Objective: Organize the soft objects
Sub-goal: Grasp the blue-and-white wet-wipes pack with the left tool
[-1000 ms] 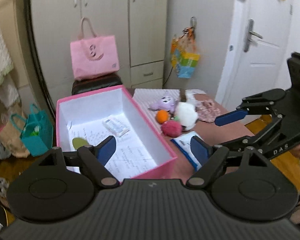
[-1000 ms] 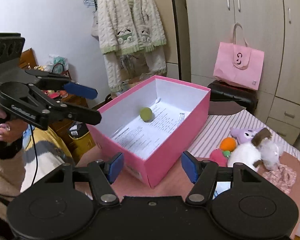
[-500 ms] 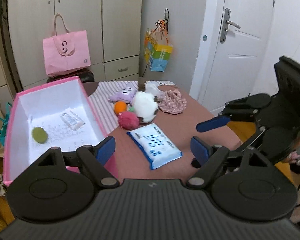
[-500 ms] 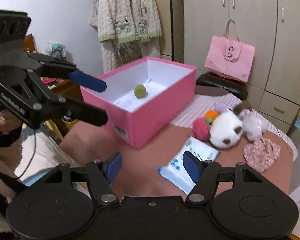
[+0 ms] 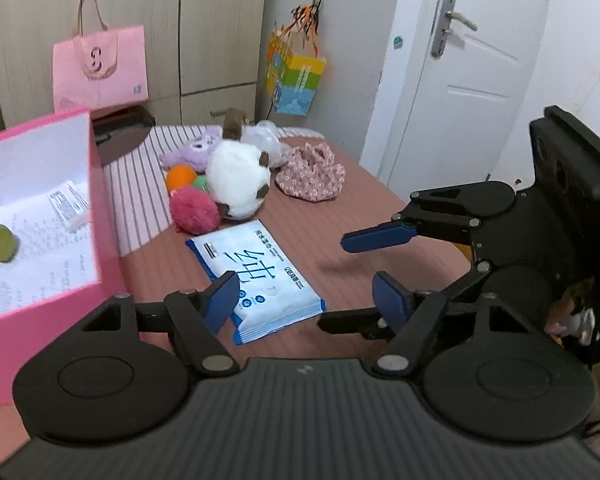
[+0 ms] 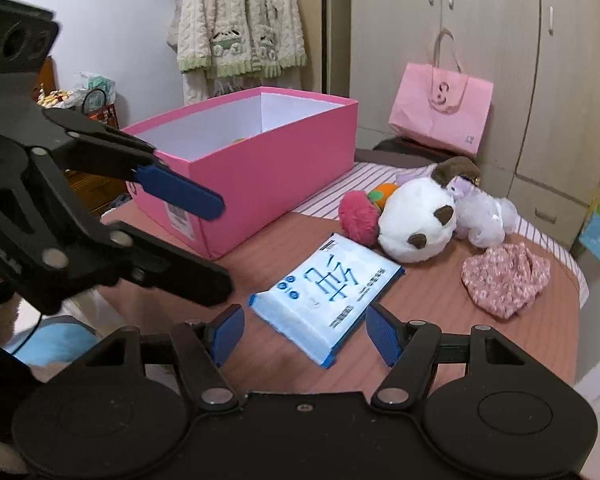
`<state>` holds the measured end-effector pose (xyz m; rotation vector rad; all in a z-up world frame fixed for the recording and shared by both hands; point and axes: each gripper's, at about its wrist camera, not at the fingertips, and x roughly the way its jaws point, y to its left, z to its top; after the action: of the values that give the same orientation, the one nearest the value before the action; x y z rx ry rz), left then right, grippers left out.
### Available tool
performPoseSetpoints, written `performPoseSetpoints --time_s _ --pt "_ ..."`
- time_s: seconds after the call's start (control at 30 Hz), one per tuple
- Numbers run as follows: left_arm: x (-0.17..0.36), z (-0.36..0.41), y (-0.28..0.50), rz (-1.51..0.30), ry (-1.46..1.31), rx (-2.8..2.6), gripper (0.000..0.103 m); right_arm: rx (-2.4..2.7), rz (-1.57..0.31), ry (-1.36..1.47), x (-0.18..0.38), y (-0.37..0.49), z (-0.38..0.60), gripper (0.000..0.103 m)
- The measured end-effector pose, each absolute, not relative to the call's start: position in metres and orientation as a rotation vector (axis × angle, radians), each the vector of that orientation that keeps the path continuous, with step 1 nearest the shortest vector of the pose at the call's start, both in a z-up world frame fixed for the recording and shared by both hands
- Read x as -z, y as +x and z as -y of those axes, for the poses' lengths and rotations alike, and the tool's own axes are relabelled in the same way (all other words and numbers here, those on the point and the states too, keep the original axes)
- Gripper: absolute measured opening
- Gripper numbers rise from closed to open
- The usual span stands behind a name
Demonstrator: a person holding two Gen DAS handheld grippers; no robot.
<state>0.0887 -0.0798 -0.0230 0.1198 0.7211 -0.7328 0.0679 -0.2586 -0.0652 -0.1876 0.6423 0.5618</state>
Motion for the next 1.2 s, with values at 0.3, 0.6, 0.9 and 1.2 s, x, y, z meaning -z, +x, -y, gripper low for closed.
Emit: performPoseSetpoints --time_s 0.3,0.6,0.9,1.2 --pt "0.057 0.103 0.119 -0.671 0.175 0.583 0.063 -0.568 -0.594 -0.24 0.105 0.09 0.257 0.072" --pt "0.074 0.1 0.141 -0.696 0.131 0.521 0.059 -0.571 -0.565 -0.192 0.117 0.102 0.257 0.072" --pt "0.102 0.09 0.144 -0.742 0.008 0.526 0.058 -0.571 -0.544 -0.161 0.132 0.099 0.252 0.074" --pt "0.104 0.087 0.145 -0.728 -0.027 0.539 0.051 -0.56 -0.539 -0.096 0.139 0.102 0.251 0.089"
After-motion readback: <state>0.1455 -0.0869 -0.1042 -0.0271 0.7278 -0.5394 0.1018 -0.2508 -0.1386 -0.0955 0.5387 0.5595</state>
